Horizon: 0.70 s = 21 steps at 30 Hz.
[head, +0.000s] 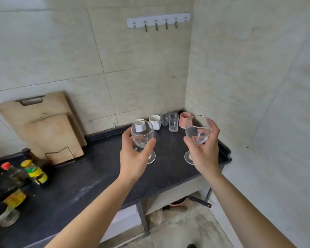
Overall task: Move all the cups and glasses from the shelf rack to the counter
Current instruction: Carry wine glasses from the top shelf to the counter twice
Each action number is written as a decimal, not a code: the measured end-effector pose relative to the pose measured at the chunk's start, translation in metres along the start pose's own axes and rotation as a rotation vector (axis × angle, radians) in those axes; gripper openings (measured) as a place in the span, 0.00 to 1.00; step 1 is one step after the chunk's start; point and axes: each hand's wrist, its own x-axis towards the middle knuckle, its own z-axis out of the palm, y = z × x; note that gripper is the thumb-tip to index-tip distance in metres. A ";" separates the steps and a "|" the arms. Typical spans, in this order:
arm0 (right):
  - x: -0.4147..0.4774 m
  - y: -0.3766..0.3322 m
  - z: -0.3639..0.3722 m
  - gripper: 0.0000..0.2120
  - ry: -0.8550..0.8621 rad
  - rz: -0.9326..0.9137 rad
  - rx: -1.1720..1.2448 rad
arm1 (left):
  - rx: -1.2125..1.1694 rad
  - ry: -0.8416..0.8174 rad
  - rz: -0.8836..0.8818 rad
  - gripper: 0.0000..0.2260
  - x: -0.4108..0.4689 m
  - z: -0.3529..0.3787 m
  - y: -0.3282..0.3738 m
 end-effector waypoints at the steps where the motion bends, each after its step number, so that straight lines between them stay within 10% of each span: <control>1: 0.021 0.017 0.003 0.34 -0.007 0.021 -0.002 | 0.014 0.001 -0.017 0.29 0.016 0.015 -0.009; 21: 0.299 0.252 0.047 0.28 -0.066 0.258 -0.341 | 0.127 -0.248 -0.362 0.28 0.256 0.263 -0.170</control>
